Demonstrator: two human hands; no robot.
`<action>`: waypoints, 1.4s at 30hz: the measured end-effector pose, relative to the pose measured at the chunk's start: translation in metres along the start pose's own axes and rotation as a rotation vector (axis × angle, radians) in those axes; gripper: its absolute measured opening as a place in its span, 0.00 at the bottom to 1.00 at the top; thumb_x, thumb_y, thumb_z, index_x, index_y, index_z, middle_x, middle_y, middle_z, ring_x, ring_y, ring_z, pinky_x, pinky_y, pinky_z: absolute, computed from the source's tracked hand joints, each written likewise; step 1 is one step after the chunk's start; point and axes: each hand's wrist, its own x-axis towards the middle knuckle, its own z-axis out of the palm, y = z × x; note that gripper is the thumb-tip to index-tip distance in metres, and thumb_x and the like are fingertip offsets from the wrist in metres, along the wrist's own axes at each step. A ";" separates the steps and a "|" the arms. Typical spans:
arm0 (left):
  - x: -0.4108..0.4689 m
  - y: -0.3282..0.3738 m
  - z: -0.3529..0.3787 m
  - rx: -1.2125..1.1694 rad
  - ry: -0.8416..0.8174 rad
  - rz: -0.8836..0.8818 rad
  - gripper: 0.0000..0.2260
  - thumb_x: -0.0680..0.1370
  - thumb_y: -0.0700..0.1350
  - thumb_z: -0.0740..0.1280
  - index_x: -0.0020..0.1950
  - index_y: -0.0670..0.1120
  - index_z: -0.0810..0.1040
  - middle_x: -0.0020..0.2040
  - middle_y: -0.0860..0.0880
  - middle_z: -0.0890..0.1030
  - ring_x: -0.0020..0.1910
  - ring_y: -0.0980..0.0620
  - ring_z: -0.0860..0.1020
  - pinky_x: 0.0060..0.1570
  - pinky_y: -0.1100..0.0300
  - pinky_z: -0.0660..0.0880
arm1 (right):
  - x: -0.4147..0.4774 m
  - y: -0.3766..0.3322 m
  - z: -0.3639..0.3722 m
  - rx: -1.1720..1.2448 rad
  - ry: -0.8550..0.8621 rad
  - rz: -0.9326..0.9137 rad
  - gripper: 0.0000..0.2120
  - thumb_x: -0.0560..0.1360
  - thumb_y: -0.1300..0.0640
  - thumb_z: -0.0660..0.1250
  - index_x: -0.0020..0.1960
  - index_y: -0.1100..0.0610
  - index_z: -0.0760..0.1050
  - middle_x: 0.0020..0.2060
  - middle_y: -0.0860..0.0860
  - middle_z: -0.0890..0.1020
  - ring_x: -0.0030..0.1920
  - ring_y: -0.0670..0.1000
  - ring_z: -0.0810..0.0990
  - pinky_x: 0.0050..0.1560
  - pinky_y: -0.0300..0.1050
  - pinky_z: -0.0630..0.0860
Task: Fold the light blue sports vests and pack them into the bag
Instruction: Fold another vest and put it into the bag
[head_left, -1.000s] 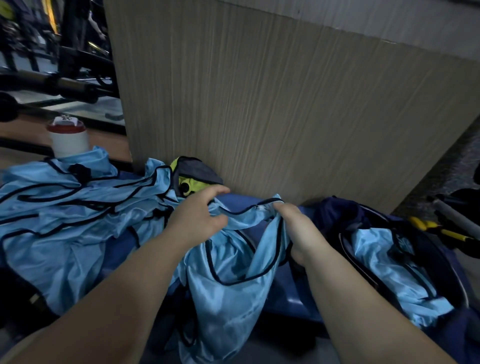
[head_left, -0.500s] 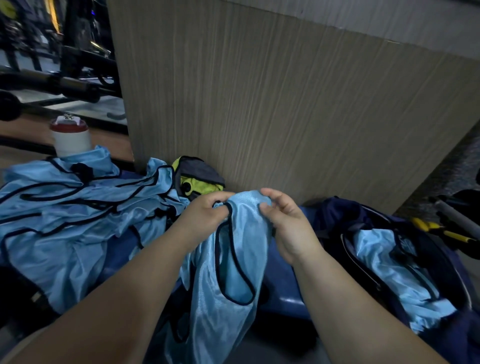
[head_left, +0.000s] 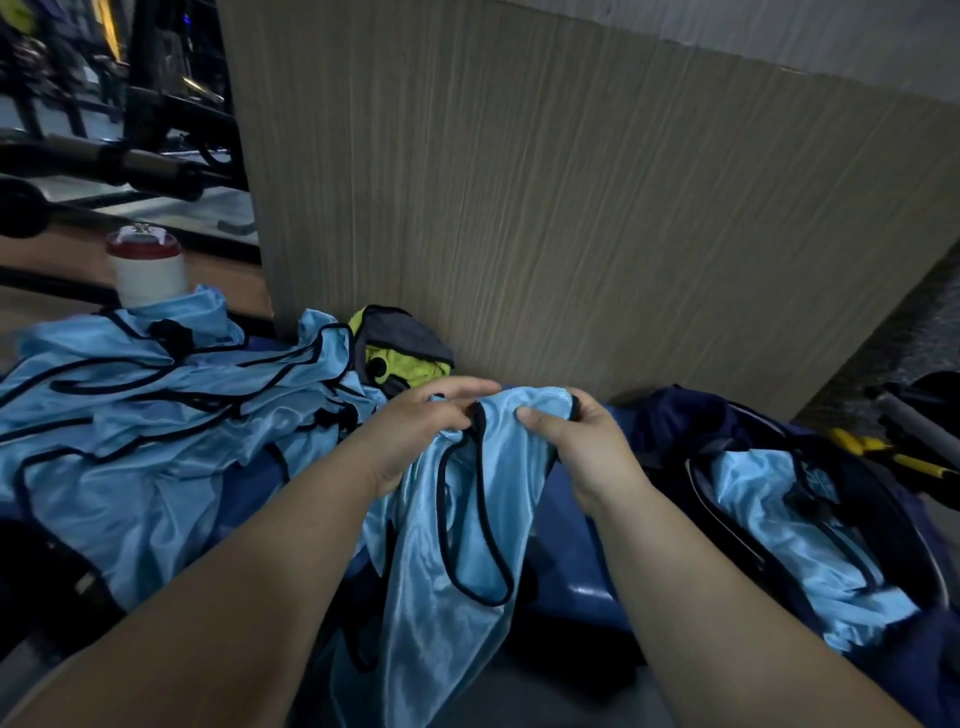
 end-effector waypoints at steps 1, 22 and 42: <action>0.000 0.000 -0.001 0.011 0.022 0.014 0.17 0.74 0.37 0.63 0.56 0.54 0.82 0.52 0.54 0.82 0.55 0.56 0.78 0.54 0.62 0.73 | 0.001 0.000 -0.002 -0.002 0.030 -0.014 0.07 0.73 0.65 0.72 0.47 0.58 0.76 0.42 0.54 0.84 0.44 0.53 0.83 0.47 0.48 0.80; -0.039 0.056 -0.006 -0.093 0.126 0.111 0.19 0.59 0.36 0.59 0.49 0.46 0.71 0.38 0.50 0.67 0.35 0.55 0.67 0.37 0.62 0.65 | -0.035 -0.081 -0.060 -0.010 0.355 -0.264 0.02 0.75 0.53 0.72 0.46 0.50 0.81 0.43 0.49 0.84 0.48 0.51 0.83 0.60 0.58 0.78; -0.088 0.217 -0.023 -0.248 0.336 0.677 0.17 0.79 0.35 0.64 0.36 0.51 0.83 0.35 0.56 0.83 0.33 0.60 0.80 0.37 0.65 0.77 | -0.149 -0.241 -0.107 0.254 0.501 -0.756 0.01 0.78 0.56 0.69 0.47 0.52 0.78 0.40 0.46 0.82 0.40 0.44 0.83 0.43 0.40 0.80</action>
